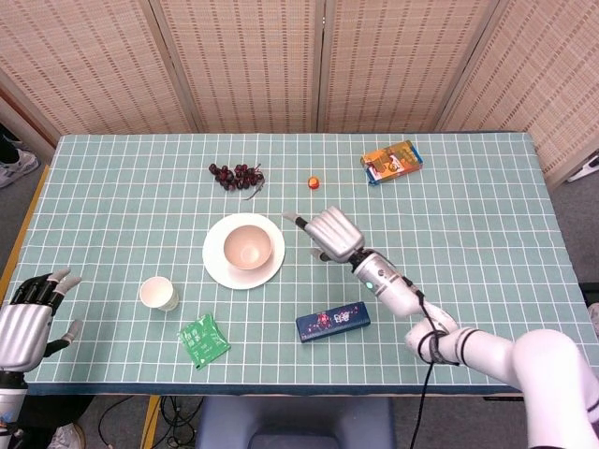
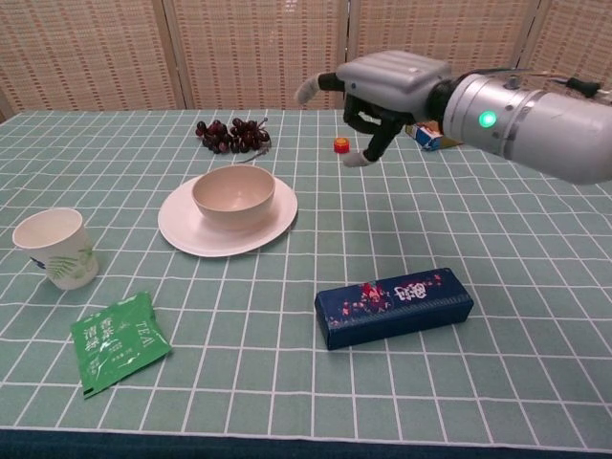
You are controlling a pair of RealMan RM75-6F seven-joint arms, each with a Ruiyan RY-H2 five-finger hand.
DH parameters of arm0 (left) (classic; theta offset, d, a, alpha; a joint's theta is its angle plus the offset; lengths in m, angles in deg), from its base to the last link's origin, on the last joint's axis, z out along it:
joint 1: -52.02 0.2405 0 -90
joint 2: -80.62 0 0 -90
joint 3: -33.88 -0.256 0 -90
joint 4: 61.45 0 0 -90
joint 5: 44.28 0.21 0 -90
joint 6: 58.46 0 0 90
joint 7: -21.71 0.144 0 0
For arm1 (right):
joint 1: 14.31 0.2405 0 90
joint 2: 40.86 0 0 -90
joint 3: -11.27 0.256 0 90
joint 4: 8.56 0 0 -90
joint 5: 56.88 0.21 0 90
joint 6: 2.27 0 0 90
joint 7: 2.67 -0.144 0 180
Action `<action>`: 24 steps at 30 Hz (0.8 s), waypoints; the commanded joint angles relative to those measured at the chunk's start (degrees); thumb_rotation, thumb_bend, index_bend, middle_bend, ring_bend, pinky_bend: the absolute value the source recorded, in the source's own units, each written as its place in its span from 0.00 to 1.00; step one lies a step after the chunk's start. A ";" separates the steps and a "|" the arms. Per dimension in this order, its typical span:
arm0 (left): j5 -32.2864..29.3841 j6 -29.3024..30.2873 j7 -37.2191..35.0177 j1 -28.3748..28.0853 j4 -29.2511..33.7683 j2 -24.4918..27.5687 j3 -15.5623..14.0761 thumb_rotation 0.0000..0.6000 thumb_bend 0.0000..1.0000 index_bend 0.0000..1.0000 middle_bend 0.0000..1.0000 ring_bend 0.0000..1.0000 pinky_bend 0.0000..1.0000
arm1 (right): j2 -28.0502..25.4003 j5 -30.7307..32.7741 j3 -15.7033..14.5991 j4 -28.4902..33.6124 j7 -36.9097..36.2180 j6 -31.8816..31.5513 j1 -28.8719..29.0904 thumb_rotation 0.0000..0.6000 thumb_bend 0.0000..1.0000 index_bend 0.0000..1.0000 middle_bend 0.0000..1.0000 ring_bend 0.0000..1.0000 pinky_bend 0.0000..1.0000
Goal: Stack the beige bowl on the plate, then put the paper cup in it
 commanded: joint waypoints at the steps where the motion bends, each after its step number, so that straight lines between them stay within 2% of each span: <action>1: 0.37 -1.94 0.38 -1.62 0.38 0.23 0.31 1.00 0.31 0.20 0.16 0.16 0.16 | -10.63 4.07 -0.72 11.40 6.33 -6.36 -8.04 1.00 0.21 0.15 0.82 0.88 0.97; 7: 0.41 -4.99 1.21 -4.11 1.42 0.65 0.75 1.00 0.31 0.20 0.16 0.16 0.16 | -19.99 5.75 -2.64 19.02 8.74 -11.92 -15.41 1.00 0.21 0.15 0.80 0.86 0.97; 12: 0.97 -7.51 2.39 -5.98 2.03 0.73 0.44 1.00 0.31 0.20 0.16 0.16 0.16 | -24.98 6.10 -4.06 21.60 8.42 -14.85 -20.05 1.00 0.21 0.15 0.80 0.86 0.97; 15: 1.50 -8.65 2.83 -6.87 2.14 0.93 0.16 1.00 0.31 0.21 0.19 0.21 0.17 | -26.94 6.18 -4.53 22.32 8.26 -15.91 -21.92 1.00 0.21 0.15 0.80 0.86 0.97; 16: 1.70 -8.98 3.17 -7.21 2.17 1.00 0.10 1.00 0.31 0.21 0.22 0.24 0.20 | -27.70 6.17 -4.65 22.62 8.12 -16.35 -22.65 1.00 0.21 0.15 0.80 0.86 0.97; 18: 1.91 -9.52 3.44 -7.71 2.19 1.01 0.00 1.00 0.31 0.21 0.30 0.31 0.34 | -28.74 6.22 -4.74 23.07 7.77 -16.91 -23.64 1.00 0.21 0.15 0.80 0.86 0.97; 20: 1.92 -10.20 3.63 -8.26 2.04 0.83 -0.07 1.00 0.31 0.21 0.40 0.41 0.52 | -29.80 6.31 -4.81 23.52 7.38 -17.45 -24.72 1.00 0.21 0.15 0.80 0.86 0.97; 22: 2.02 -10.92 3.53 -8.85 1.73 0.40 -0.20 1.00 0.31 0.22 0.49 0.52 0.66 | -30.57 6.34 -4.93 23.77 7.16 -17.83 -25.66 1.00 0.21 0.15 0.80 0.86 0.97; 24: 2.09 -11.48 3.73 -9.39 1.19 -0.26 -0.29 1.00 0.31 0.22 0.55 0.59 0.75 | -31.10 6.36 -5.02 24.04 7.06 -18.16 -26.50 1.00 0.21 0.15 0.80 0.86 0.97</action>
